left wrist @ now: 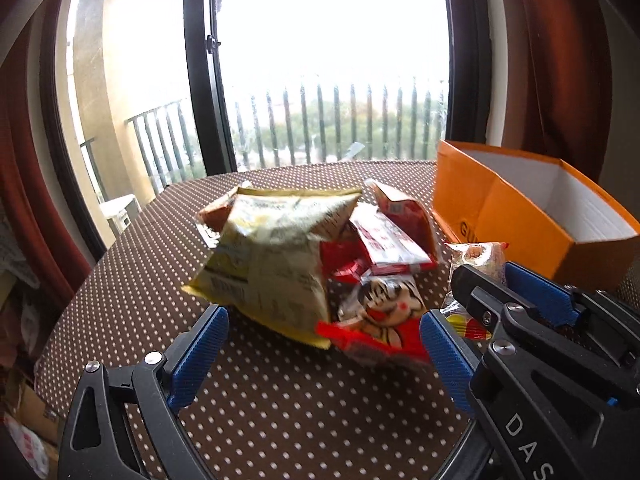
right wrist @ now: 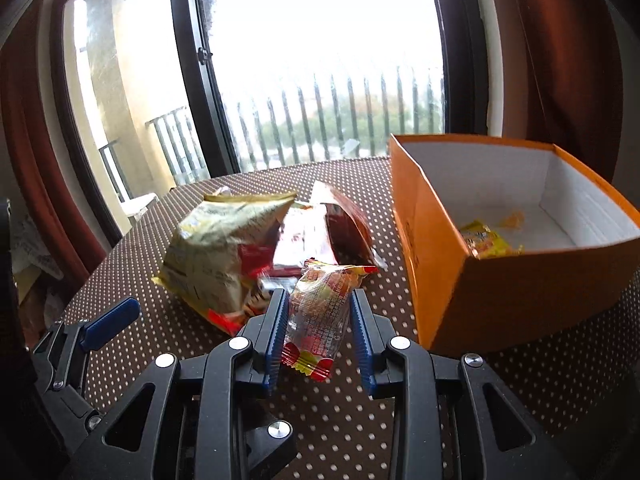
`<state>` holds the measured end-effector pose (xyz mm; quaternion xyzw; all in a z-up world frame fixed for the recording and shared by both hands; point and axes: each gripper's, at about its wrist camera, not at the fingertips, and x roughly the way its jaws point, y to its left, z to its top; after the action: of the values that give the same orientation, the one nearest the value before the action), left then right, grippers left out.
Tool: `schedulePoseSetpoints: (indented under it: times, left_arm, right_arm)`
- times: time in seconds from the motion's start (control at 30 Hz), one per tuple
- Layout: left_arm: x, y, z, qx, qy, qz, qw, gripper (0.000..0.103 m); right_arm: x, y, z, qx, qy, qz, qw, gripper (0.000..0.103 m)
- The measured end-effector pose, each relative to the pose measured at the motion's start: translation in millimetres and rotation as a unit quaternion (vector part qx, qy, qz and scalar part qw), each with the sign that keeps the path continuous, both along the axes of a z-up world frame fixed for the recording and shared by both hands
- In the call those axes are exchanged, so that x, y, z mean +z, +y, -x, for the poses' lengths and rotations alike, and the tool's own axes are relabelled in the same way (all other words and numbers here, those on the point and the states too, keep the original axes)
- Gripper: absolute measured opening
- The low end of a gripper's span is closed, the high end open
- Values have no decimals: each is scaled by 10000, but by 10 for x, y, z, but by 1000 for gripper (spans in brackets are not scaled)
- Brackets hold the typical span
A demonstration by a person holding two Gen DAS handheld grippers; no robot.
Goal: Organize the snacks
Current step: 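Grasp the beige Honey Butter Chip bag with the left gripper while the right gripper holds the candy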
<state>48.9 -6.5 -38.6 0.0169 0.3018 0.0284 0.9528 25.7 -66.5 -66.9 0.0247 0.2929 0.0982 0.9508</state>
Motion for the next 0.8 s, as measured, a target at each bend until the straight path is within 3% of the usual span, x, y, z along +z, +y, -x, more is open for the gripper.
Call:
schedulePoseSetpoints:
  times: [0.4, 0.8]
  left_arm:
    - [191, 278, -529, 194, 9, 81, 9998, 98]
    - [29, 394, -859, 354, 421, 183, 9983, 98]
  right_arm:
    - [243, 280, -541, 160, -26, 30, 9999, 34]
    - [104, 487, -993, 175, 283, 62, 9994, 34]
